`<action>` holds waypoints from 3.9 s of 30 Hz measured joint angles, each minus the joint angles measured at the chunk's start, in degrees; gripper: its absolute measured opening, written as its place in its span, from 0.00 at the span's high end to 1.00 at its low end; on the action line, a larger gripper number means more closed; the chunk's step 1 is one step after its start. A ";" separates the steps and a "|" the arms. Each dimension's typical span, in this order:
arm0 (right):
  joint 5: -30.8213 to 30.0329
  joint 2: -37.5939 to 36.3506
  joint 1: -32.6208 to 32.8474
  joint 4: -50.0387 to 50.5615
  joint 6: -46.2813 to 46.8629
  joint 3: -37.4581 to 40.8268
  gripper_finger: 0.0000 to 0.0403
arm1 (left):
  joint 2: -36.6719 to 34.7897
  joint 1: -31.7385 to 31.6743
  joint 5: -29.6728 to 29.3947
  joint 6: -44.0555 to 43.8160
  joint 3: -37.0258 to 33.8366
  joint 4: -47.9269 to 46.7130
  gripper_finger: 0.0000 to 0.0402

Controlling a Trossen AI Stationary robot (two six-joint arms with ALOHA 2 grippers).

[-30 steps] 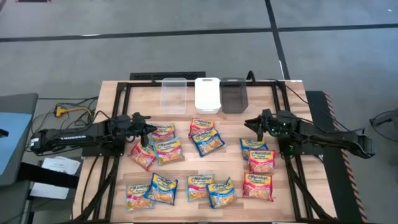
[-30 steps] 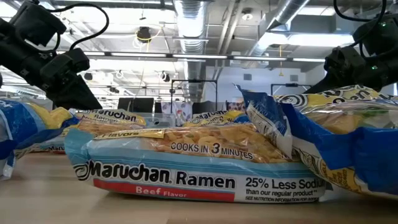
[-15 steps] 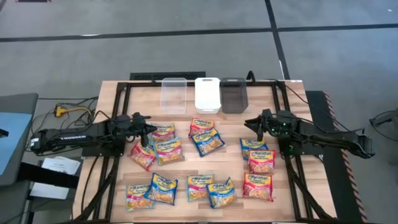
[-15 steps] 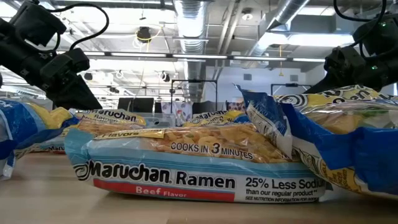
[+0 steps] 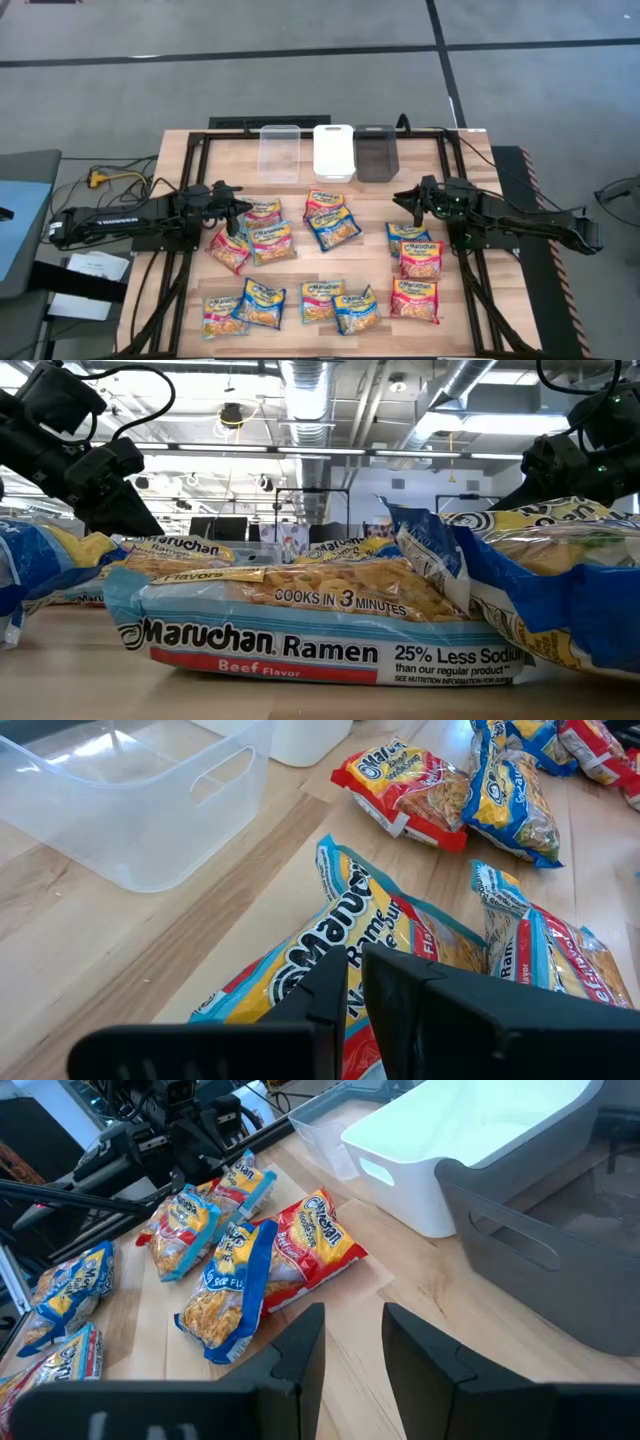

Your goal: Sort Maruchan noodles

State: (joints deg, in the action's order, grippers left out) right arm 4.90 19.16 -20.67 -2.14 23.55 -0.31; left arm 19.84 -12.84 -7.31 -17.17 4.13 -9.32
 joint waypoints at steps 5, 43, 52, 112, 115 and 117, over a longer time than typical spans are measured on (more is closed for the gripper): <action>0.00 0.01 0.00 0.00 -0.01 -0.01 0.68 | -0.01 0.00 0.02 0.00 -0.01 0.00 0.94; -0.25 0.01 -0.04 -0.01 -0.02 0.01 0.68 | 0.01 0.00 -1.34 0.00 -0.01 0.08 0.94; -1.61 0.01 -0.48 -1.62 -0.04 -0.01 0.68 | 0.01 0.00 -2.31 0.00 -0.01 0.15 0.94; -6.57 44.24 -3.44 3.03 -32.93 -56.83 0.48 | -0.01 0.00 -9.64 3.96 0.01 0.60 0.94; -6.52 47.61 -2.12 5.58 -32.54 -58.04 0.48 | -0.01 0.00 -9.64 2.95 0.01 0.77 0.94; -6.42 49.75 -1.09 7.34 -32.52 -58.58 0.48 | 0.01 0.00 -9.66 2.97 -0.01 1.07 0.94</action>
State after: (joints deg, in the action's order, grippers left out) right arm -1.53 68.90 -21.76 5.19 -8.97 -58.89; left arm 19.85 -12.84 -16.97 -14.20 4.12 -8.25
